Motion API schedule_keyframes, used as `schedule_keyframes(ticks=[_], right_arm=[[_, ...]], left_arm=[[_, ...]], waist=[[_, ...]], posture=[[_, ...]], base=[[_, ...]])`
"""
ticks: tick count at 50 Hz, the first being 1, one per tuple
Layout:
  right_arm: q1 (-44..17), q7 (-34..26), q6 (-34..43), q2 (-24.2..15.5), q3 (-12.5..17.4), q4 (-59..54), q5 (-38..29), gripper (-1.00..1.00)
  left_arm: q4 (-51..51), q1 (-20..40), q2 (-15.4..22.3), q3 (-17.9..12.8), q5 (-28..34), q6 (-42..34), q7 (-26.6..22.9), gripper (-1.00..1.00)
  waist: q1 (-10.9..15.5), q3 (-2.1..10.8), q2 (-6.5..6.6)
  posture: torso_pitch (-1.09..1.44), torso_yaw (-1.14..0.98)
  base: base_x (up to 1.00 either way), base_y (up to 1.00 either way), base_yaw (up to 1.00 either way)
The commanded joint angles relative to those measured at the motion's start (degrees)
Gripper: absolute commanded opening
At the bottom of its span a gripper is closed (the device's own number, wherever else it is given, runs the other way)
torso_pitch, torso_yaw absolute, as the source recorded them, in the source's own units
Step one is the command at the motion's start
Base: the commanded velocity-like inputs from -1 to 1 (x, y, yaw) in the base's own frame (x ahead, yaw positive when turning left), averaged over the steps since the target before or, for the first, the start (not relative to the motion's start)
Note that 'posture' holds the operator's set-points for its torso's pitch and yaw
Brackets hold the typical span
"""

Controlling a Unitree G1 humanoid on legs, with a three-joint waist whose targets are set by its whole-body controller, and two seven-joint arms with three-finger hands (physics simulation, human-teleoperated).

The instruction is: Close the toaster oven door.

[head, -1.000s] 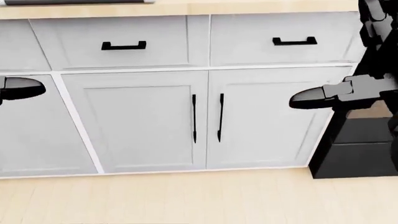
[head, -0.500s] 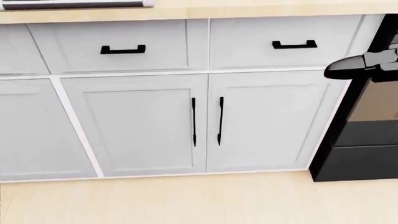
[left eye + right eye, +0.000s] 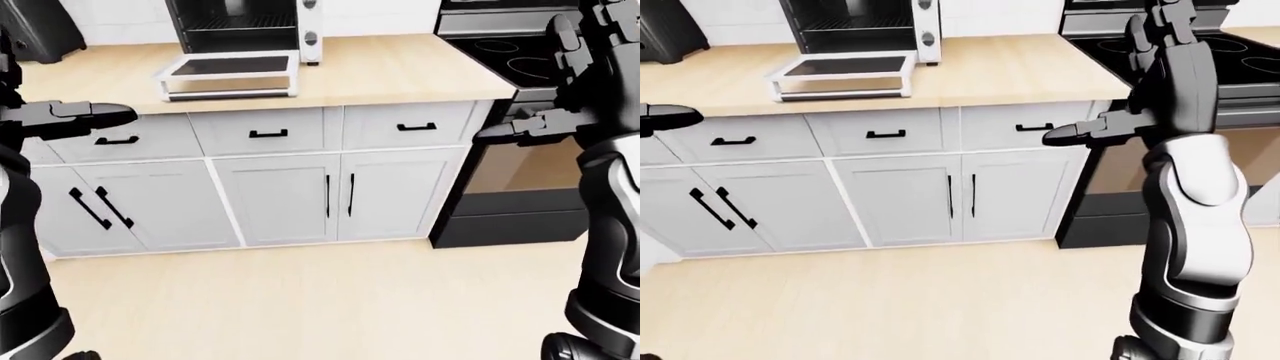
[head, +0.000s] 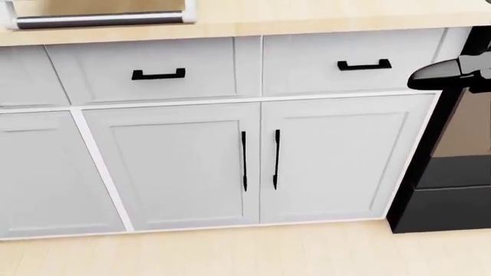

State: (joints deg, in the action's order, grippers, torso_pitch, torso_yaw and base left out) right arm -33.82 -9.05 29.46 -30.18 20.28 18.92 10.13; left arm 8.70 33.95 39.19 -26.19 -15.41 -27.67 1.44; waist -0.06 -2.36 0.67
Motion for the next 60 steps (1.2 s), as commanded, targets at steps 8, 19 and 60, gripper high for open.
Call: schedule_keyframes(ticks=[8,19,60], right_arm=[[-1.37,0.17,-1.01,-0.93,0.75,1.05,0.03,1.00],[-1.34,-0.07,-0.54,-1.09,0.90,1.54,0.13,1.00],[-2.32,-0.31,-0.19,-2.20,1.13,1.45,0.15,1.00]], left_arm=[[0.23,1.27,0.75,-0.37,0.34,2.29,-0.34,1.00],[1.20,1.10,0.85,-0.41,0.19,1.51,-0.28,1.00],[1.11,1.71,2.16,-0.97,-0.42,1.18,-0.21,1.00]], waist=[[-0.36,0.83,-0.89],[-0.11,0.70,3.07],[0.00,0.99,-2.89]], posture=[[0.00,0.00],[0.00,0.00],[0.00,0.00]], base=[[0.04,0.12,0.00],[0.04,0.12,0.00],[0.06,0.11,0.00]])
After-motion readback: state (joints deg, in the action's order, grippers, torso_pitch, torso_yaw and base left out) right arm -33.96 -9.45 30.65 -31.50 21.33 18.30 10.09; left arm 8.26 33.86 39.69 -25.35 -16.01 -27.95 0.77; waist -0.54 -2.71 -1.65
